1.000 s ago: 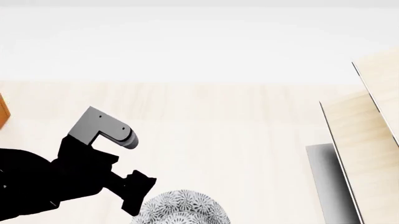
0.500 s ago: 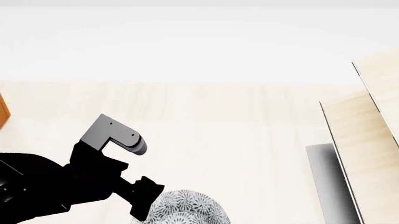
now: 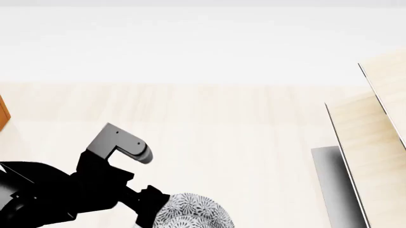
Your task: Close the top drawer of the cabinet and put the bowl on top of it.
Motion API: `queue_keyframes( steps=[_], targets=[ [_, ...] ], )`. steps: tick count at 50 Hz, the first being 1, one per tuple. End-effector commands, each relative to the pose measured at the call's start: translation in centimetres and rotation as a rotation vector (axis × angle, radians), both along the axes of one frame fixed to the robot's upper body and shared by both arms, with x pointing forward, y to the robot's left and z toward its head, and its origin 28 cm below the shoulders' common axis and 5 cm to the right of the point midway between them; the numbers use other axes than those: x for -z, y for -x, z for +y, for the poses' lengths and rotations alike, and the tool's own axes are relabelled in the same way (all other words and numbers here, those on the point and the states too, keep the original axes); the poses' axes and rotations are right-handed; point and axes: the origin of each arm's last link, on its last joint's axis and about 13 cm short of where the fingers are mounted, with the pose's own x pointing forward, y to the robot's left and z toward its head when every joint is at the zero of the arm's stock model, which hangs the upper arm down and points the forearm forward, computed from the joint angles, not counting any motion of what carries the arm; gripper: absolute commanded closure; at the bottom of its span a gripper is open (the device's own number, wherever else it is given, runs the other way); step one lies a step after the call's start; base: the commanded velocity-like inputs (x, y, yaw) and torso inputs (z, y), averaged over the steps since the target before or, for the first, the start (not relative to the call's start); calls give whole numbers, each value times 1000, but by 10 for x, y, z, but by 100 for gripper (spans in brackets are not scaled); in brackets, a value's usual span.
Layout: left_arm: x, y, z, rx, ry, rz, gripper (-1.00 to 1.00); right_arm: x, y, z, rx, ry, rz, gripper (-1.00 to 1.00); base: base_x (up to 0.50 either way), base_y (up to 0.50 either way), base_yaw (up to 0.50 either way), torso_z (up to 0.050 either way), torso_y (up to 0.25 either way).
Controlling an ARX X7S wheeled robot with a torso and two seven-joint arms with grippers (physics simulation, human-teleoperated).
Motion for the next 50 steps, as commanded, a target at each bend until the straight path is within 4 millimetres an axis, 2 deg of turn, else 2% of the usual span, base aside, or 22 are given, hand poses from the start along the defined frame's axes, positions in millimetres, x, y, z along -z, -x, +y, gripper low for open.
queue_keyframes(
  steps=[1,50],
  targets=[
    [8,-1,-3,5,4,18,-100,1,0,-1,4,-5,0,-100,0,0,0,0,0],
    [46,3,-17,58,2,84,-100,4,2,-3,11,-12,7,-100,0,0,0,0,0]
  ],
)
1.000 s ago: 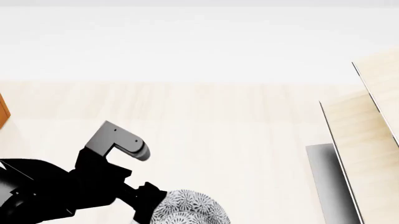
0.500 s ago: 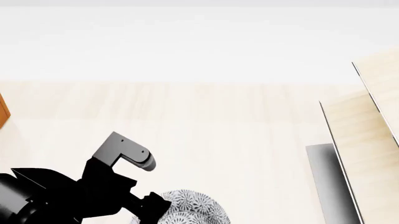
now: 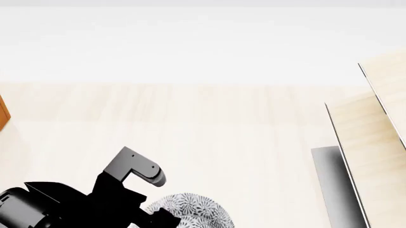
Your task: Close the top drawer of the cabinet and put the bowl on top of it.
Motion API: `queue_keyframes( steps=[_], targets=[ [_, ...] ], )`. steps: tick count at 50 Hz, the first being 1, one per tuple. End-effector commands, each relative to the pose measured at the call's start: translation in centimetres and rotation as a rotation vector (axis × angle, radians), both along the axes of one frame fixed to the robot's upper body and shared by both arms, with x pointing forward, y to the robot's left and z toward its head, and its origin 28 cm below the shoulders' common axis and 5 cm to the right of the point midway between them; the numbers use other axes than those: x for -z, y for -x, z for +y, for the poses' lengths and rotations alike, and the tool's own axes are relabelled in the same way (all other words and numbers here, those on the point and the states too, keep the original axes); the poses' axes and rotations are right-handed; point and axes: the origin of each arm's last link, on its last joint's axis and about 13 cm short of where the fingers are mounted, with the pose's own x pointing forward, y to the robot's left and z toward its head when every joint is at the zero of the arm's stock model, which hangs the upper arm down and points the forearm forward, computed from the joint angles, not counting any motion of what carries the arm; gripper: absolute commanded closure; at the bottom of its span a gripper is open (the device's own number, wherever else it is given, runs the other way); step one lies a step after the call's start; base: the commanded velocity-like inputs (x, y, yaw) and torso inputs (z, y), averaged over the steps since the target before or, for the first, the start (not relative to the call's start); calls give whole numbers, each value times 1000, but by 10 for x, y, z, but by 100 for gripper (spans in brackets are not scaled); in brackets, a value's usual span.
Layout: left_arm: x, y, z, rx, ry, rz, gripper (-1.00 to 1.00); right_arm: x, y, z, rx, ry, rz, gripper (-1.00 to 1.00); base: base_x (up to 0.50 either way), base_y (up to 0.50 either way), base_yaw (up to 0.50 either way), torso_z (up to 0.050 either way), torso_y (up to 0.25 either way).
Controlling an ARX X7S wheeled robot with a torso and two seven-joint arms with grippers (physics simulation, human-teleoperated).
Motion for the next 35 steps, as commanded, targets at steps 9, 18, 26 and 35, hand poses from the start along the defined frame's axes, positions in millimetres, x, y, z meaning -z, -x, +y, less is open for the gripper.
queue_keyframes(
  steps=[9,18,26,35],
  targets=[
    [12,2,-5,16,-6,21,-100,1,1,-2,0,-6,0,-100,0,0,0,0,0],
    [12,2,-5,-9,-6,-7,100,0,2,-2,2,-7,-3,-100,0,0,0,0,0],
    [11,3,-4,-12,-4,-1,100,0,2,-3,3,-10,-4,-100,0,0,0,0,0],
    [8,3,0,-18,-4,-6,100,2,1,-3,4,-13,2,-100,0,0,0,0,0]
  ],
)
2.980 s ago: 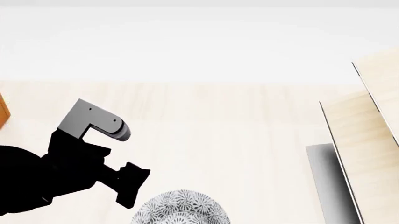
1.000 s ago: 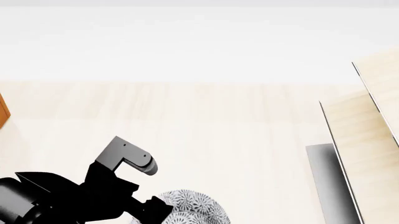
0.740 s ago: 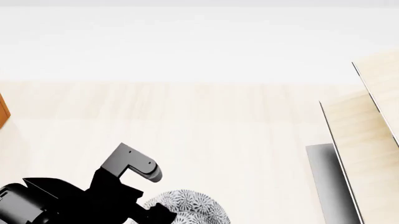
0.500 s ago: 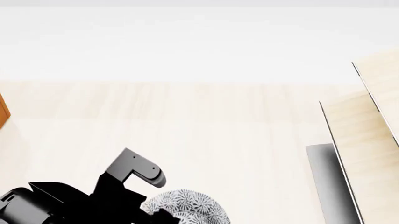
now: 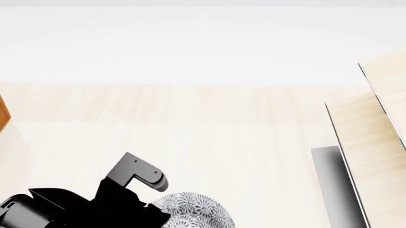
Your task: Close the top drawer of the cabinet and put the bowl on top of it.
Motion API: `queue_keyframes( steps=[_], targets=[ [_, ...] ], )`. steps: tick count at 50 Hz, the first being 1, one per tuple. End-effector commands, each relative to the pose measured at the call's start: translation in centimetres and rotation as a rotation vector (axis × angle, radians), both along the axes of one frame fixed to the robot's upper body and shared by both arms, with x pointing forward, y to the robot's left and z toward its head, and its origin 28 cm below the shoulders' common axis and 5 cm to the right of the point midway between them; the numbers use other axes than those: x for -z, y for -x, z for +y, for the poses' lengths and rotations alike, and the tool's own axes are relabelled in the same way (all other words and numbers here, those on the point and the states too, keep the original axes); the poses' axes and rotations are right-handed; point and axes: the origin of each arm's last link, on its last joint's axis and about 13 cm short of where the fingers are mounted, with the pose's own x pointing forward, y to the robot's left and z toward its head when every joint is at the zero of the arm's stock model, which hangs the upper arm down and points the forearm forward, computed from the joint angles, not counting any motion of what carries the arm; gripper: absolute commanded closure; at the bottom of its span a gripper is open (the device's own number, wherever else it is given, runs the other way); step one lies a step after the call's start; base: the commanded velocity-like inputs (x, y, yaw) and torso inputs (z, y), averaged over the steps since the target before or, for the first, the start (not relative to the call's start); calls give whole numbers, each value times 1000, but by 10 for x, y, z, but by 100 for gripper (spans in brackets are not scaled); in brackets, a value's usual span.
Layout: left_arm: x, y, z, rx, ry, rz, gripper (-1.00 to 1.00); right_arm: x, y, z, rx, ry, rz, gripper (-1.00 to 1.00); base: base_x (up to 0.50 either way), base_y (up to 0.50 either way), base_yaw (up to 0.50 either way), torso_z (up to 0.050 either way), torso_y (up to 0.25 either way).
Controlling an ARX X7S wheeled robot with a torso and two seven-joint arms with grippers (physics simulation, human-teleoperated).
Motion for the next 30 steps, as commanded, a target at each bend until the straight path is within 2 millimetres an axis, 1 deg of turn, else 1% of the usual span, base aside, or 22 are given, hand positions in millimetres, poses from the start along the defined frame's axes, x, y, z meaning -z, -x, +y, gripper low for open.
queue_keyframes(
  steps=[1,11,12,16,21,23,30],
  targets=[
    [-3,1,5,-15,-13,-15,100,0,-1,0,0,-3,2,-100,0,0,0,0,0],
    [-12,3,9,-26,13,-28,100,-2,1,1,2,-2,0,-100,0,0,0,0,0],
    [-17,2,9,-27,59,-20,100,-2,1,1,2,-1,-1,-100,0,0,0,0,0],
    [-28,0,13,-41,50,-47,100,-3,3,0,8,0,-3,-100,0,0,0,0,0],
    [-37,1,15,-45,29,-69,100,-4,2,1,8,3,-6,-100,0,0,0,0,0],
    [-44,0,18,-53,22,-84,100,-4,2,2,6,5,-7,-100,0,0,0,0,0],
    [-53,1,21,-61,23,-104,100,-5,4,1,9,4,-8,-100,0,0,0,0,0]
  ],
)
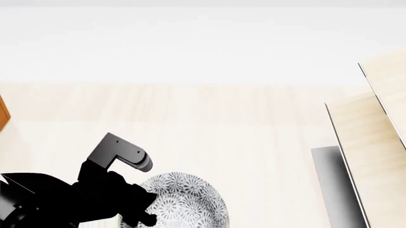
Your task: Close the top drawer of the cabinet and put the bowl on top of it.
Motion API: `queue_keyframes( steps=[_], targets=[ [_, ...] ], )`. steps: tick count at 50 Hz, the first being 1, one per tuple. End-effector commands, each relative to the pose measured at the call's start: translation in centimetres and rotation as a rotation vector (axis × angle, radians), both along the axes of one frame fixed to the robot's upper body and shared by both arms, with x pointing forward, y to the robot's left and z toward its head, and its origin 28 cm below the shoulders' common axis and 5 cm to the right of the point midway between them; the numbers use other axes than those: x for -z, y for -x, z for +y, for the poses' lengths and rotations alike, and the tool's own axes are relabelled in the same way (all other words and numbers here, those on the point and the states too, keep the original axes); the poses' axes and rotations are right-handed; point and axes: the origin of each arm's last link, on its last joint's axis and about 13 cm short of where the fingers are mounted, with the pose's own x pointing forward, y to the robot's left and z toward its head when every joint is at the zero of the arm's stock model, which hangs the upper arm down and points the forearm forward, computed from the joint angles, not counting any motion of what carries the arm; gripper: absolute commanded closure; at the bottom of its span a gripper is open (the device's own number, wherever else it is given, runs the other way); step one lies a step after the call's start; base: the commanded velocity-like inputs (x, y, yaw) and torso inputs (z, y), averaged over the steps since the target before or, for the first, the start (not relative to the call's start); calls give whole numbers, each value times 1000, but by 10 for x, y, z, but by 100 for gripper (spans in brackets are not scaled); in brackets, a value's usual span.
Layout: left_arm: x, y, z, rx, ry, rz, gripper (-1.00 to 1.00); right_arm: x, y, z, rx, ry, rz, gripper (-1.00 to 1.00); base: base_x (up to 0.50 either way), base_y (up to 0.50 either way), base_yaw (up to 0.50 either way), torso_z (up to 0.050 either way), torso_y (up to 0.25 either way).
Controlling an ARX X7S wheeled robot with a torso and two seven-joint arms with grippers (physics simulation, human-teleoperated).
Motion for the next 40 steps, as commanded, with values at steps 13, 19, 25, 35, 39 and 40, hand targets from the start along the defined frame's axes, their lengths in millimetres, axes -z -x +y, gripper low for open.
queue_keyframes(
  steps=[13,19,25,35,39,40],
  targets=[
    [-37,-1,3,-16,3,-77,100,-1,1,-1,5,-2,-5,-100,0,0,0,0,0],
    [-50,-1,4,-23,5,-103,100,0,0,-2,5,-5,-5,-100,0,0,0,0,0],
    [-61,1,4,-25,11,-121,100,-2,-1,0,5,1,-2,-100,0,0,0,0,0],
    [-83,2,9,-44,21,-169,100,-8,-1,2,-3,20,-4,-100,0,0,0,0,0],
    [-92,4,9,-48,20,-189,100,-6,-1,3,-10,21,-1,-100,0,0,0,0,0],
    [-94,4,9,-48,19,-194,100,-6,-1,3,-10,22,0,-100,0,0,0,0,0]
  ],
)
